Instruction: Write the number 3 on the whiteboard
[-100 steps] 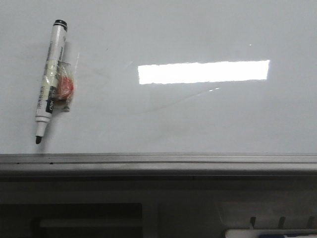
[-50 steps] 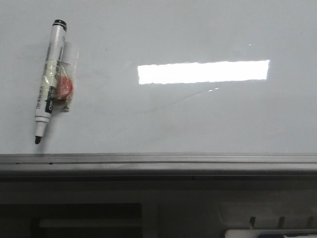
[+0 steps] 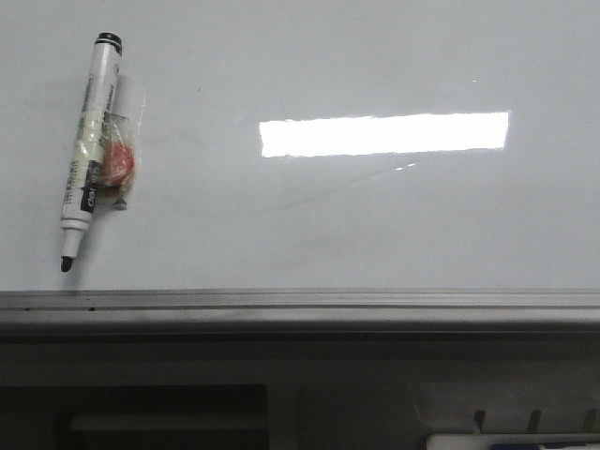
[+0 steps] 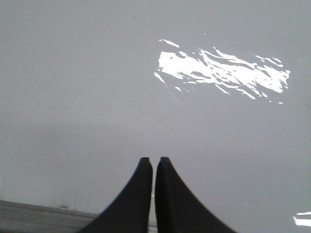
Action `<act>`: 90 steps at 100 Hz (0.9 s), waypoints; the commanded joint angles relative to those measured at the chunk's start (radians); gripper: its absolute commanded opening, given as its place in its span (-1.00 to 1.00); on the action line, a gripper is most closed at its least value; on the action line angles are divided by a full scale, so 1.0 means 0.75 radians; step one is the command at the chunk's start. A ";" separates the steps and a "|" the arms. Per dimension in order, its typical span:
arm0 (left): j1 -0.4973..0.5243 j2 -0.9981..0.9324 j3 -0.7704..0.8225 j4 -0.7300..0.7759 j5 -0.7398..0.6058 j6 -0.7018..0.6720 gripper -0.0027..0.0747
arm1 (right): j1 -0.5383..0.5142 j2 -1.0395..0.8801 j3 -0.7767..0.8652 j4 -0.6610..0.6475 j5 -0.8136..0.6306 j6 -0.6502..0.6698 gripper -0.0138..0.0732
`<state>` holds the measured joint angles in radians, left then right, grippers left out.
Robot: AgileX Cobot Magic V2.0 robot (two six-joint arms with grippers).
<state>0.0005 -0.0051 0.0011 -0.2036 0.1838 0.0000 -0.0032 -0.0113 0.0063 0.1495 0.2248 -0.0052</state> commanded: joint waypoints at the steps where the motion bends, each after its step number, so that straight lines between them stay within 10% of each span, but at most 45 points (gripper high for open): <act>1: -0.006 -0.032 -0.011 -0.021 -0.119 -0.015 -0.99 | 0.005 -0.018 -0.008 0.033 -0.103 -0.012 -0.82; 76: -0.006 0.487 -0.476 0.014 0.151 0.061 -0.97 | 0.008 0.440 -0.398 0.085 0.175 -0.015 -0.82; 90: -0.006 0.531 -0.476 -0.020 0.125 0.153 -0.41 | 0.008 0.442 -0.398 0.085 0.210 -0.015 -0.82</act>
<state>0.0005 0.3668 -0.3178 -0.1959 0.3648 0.0877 0.0033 0.3027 -0.2556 0.2113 0.4278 -0.0052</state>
